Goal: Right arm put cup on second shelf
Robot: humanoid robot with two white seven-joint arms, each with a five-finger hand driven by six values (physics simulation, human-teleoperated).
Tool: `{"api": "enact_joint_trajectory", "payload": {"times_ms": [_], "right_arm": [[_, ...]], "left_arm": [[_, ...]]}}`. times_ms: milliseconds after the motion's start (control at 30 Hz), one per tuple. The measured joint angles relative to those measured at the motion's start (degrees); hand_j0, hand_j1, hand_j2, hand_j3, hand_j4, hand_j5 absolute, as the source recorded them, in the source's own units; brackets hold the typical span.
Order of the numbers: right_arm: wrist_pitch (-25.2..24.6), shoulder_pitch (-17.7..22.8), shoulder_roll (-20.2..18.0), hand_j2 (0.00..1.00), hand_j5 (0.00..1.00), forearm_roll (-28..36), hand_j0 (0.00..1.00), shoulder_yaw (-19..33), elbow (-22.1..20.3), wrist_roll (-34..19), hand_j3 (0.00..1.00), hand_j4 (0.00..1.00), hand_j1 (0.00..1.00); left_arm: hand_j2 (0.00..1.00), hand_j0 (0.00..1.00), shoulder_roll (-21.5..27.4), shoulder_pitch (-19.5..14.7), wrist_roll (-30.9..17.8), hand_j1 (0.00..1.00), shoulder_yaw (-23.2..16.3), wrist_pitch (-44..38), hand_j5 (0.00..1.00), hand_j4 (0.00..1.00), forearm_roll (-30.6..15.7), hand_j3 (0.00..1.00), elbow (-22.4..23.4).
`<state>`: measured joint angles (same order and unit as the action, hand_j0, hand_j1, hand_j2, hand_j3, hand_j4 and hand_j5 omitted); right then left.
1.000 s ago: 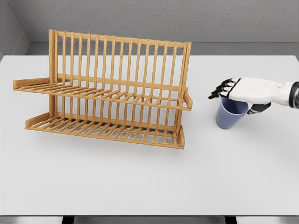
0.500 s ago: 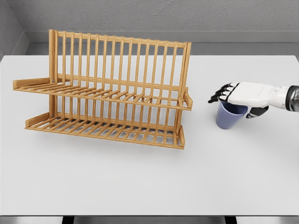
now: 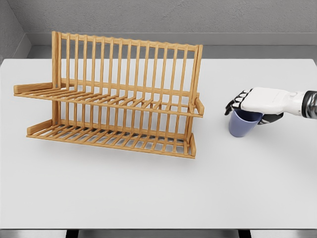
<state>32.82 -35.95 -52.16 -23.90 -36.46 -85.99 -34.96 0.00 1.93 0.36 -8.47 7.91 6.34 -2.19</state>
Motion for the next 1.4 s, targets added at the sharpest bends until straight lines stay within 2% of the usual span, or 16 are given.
{"api": "enact_joint_trajectory", "payload": {"times_ms": [467,867,1400], "right_arm": [[0.1,-1.7,-0.6,0.68,0.68,0.2,0.68,0.8,-0.7,0.0,0.68,0.68,0.68],[0.1,-2.5,-0.7,0.68,0.68,0.4,0.68,3.8,-2.3,-0.1,0.68,0.68,0.68],[0.2,-2.5,-2.1,0.68,0.68,1.1,0.68,9.5,-6.9,-0.1,0.68,0.68,0.68]], "left_arm": [[1.0,1.0,0.0,0.0,0.0,1.0,0.0,0.0,1.0,1.0,0.0,1.0,0.0],[1.0,1.0,0.0,0.0,0.0,1.0,0.0,0.0,1.0,1.0,0.0,1.0,0.0],[1.0,1.0,0.0,0.0,0.0,1.0,0.0,0.0,1.0,1.0,0.0,1.0,0.0]]}}
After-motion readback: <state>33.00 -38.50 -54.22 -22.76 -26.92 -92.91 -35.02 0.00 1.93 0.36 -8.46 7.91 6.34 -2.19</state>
